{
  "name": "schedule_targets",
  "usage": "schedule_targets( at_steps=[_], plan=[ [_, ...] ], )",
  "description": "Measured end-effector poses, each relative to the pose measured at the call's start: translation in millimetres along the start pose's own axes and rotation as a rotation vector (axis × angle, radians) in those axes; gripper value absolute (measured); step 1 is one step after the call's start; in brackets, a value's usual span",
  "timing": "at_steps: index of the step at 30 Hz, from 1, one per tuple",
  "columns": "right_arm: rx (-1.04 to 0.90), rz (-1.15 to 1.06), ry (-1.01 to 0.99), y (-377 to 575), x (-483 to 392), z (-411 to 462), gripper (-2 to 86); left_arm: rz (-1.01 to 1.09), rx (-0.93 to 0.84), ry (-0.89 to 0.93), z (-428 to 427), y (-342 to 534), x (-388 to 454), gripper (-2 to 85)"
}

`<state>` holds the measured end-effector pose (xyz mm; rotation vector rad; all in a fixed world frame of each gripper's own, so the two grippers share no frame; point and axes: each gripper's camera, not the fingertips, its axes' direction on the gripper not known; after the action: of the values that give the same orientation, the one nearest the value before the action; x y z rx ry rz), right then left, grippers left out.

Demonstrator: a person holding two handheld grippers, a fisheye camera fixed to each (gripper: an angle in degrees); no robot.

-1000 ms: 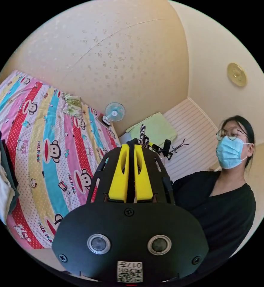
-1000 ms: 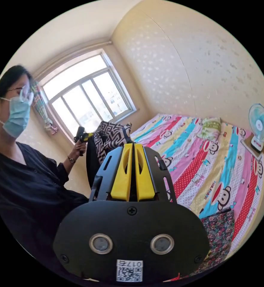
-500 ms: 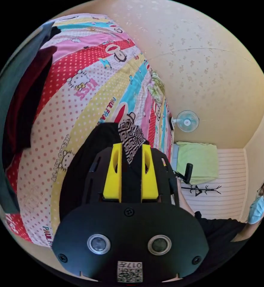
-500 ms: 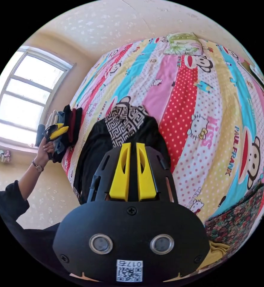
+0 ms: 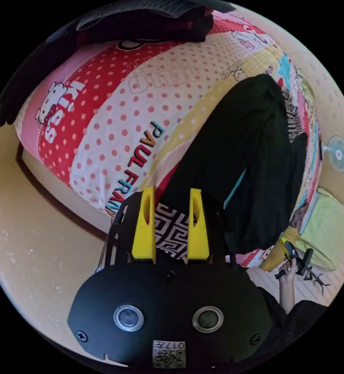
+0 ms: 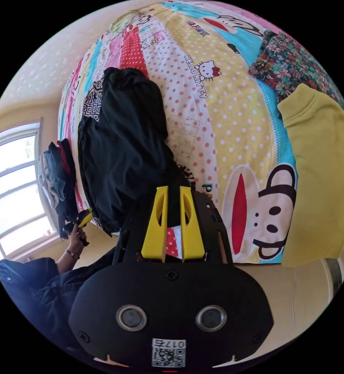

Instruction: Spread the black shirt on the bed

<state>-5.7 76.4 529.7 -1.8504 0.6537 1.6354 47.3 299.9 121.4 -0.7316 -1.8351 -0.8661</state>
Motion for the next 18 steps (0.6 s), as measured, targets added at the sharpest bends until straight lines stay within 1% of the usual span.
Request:
schedule_targets(
  at_steps=[1,2,3,4,5,6,7,8,10,11,12,14,16,17,18],
  plan=[
    [-0.016,-0.002,0.002,-3.5,-3.1,-1.5,5.0,0.059,-0.044,0.012,-10.1,-12.9,3.5,5.8],
    [-0.06,-0.003,0.006,-11.2,-8.0,-3.4,5.3,0.068,-0.045,0.026,-18.3,-17.8,2.2,3.2],
    [-0.105,-0.002,0.017,-19.2,-11.9,-5.9,5.6,0.056,-0.003,0.017,-40.6,-23.3,-5.8,2.4],
    [-0.116,-0.005,0.022,-22.6,-13.8,-8.3,5.8,0.027,0.075,-0.011,-67.6,-24.9,-19.0,2.0],
    [-0.121,-0.024,0.031,-28.3,-18.1,-15.0,6.2,0.005,0.115,-0.022,-81.5,-25.1,-27.7,2.0],
    [-0.118,-0.046,0.05,-32.7,-21.9,-22.3,6.6,-0.06,0.186,-0.01,-106.5,-23.6,-48.9,2.3],
    [-0.118,-0.052,0.062,-34.7,-23.2,-25.8,6.8,-0.137,0.249,0.06,-125.8,-19.0,-72.4,2.9],
    [-0.117,-0.055,0.081,-38.2,-24.3,-32.4,7.0,-0.171,0.281,0.109,-133.0,-15.4,-83.4,3.9],
    [-0.11,-0.048,0.078,-42.2,-22.5,-40.5,7.7,-0.261,0.378,0.276,-143.6,3.1,-111.8,9.4],
    [-0.104,-0.042,0.065,-44.6,-20.0,-44.6,8.1,-0.266,0.383,0.301,-141.8,6.8,-113.6,11.2],
    [-0.099,-0.036,0.054,-47.1,-16.9,-47.3,8.5,-0.26,0.371,0.321,-133.6,12.1,-110.3,12.7],
    [-0.1,-0.024,0.053,-51.6,-11.8,-48.3,8.8,-0.181,0.319,0.335,-111.5,13.9,-89.5,13.9],
    [-0.11,-0.018,0.043,-57.9,-7.0,-44.8,8.9,0.001,0.168,0.387,-62.2,3.9,-42.2,14.3],
    [-0.129,-0.009,0.023,-63.7,-3.1,-39.1,8.9,0.036,0.125,0.401,-48.5,0.7,-30.2,14.2],
    [-0.172,0.009,-0.023,-70.5,2.0,-29.5,8.4,0.08,0.046,0.422,-18.7,-4.3,-6.2,14.2]
  ],
)
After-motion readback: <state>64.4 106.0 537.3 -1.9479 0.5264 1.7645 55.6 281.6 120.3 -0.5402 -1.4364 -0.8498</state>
